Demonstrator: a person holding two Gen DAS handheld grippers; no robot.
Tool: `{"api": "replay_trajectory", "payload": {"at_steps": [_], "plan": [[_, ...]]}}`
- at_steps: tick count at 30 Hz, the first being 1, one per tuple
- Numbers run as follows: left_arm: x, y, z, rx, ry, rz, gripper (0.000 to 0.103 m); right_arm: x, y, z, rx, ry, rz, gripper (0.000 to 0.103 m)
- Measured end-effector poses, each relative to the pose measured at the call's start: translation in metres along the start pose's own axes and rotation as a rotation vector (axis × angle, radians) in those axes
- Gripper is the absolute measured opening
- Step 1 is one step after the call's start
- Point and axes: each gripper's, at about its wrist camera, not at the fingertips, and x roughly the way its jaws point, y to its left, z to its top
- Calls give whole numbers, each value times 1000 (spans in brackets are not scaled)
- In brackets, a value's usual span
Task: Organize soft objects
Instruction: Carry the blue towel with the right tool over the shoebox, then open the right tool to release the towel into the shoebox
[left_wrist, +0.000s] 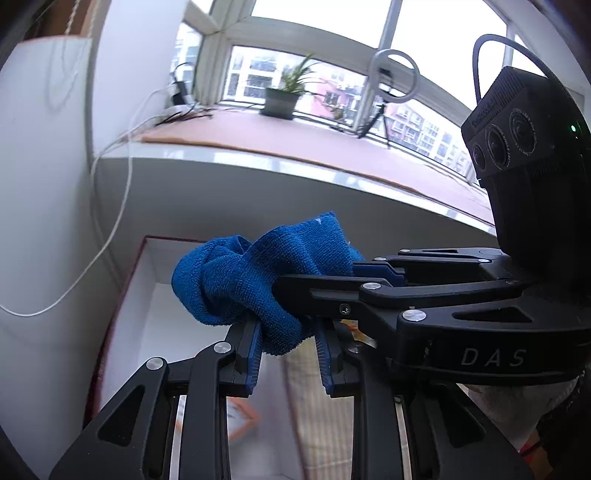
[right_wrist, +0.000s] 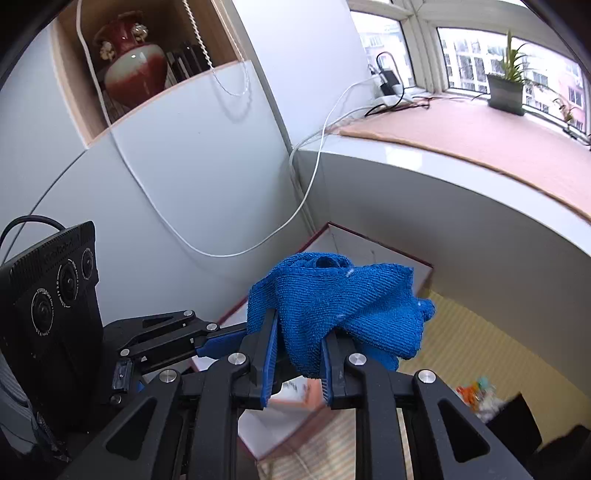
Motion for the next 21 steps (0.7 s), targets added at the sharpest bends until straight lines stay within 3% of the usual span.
{"api": "replay_trajectory", "payload": {"at_steps": [11, 14, 16, 18, 21], "plan": [[41, 51, 7, -60, 94, 78, 22, 70, -9, 23, -5, 72, -13, 18], [50, 55, 4, -73, 123, 99, 27, 84, -15, 26, -2, 97, -34, 20], [57, 59, 3, -90, 151, 117, 47, 87, -19, 28, 16, 101, -51, 31], [58, 61, 1, -105, 163, 155, 62, 84, -23, 29, 34, 85, -57, 55], [56, 62, -2, -115, 174, 164, 63, 75, -23, 28, 19, 77, -70, 58]]}}
